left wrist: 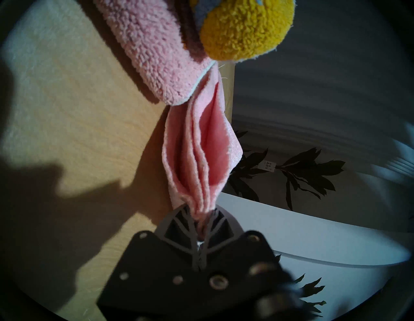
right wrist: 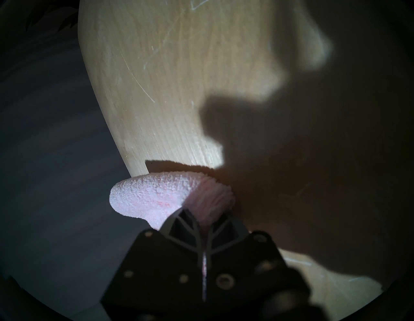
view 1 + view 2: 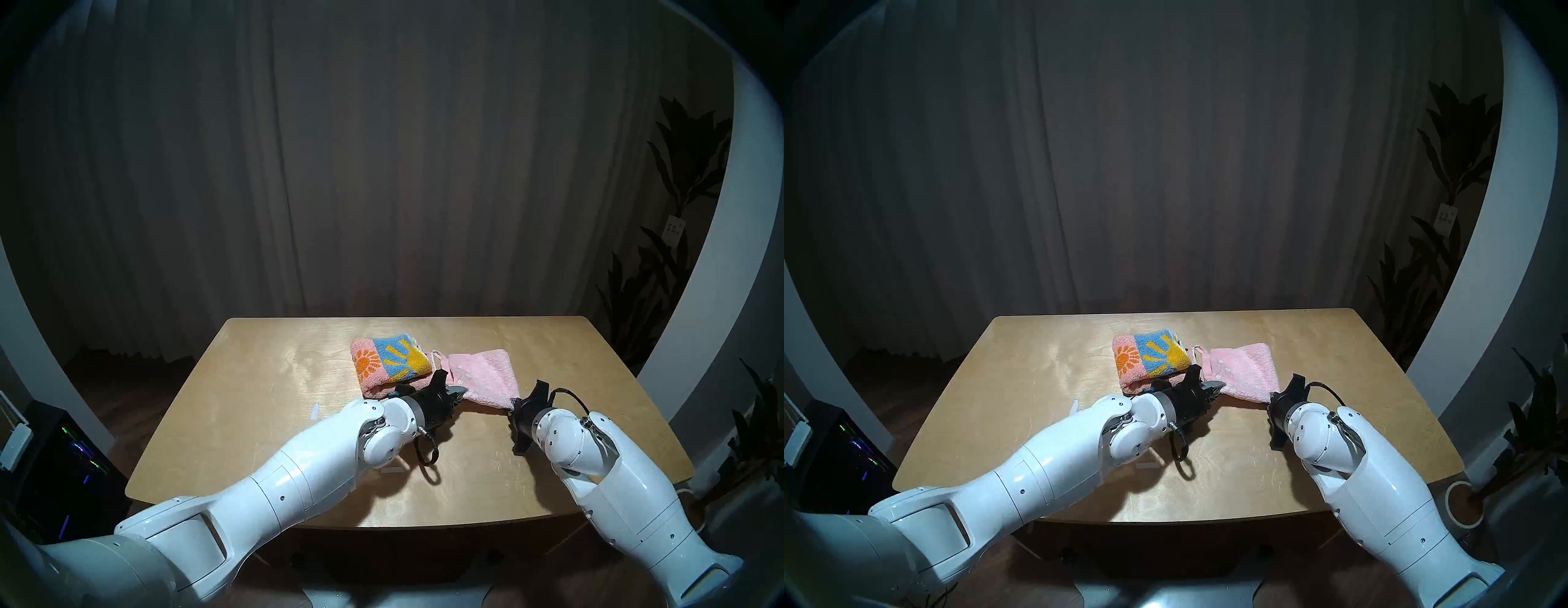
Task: Fold each towel twice and stack them on table
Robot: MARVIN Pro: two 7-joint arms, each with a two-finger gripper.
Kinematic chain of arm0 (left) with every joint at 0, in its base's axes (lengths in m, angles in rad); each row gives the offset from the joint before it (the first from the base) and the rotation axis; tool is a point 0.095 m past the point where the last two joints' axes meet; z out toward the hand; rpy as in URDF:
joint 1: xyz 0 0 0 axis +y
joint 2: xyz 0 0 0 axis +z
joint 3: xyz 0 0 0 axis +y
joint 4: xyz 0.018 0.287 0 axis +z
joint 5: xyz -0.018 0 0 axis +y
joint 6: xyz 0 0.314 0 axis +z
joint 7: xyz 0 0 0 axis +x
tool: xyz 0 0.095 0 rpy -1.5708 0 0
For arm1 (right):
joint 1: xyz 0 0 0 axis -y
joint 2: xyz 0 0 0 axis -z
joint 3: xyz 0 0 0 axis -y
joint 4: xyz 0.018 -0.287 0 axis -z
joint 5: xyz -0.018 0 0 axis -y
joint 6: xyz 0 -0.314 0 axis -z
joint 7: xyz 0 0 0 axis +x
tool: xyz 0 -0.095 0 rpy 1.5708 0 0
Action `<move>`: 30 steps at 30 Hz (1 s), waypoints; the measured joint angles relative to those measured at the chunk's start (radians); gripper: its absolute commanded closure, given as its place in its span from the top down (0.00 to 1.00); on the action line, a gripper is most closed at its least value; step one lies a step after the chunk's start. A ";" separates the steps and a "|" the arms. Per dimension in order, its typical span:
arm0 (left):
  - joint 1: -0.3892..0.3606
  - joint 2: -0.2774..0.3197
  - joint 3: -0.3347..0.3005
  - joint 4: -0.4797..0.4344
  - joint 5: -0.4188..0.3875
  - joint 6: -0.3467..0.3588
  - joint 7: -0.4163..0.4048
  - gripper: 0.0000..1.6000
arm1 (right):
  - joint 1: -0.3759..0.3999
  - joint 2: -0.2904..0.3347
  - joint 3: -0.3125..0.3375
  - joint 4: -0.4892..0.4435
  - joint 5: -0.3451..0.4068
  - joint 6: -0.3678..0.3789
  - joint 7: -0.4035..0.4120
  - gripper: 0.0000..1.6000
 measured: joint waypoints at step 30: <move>-0.004 -0.010 0.002 0.019 0.184 -0.064 -0.165 0.00 | 0.017 0.001 0.041 -0.061 0.065 -0.020 0.015 0.00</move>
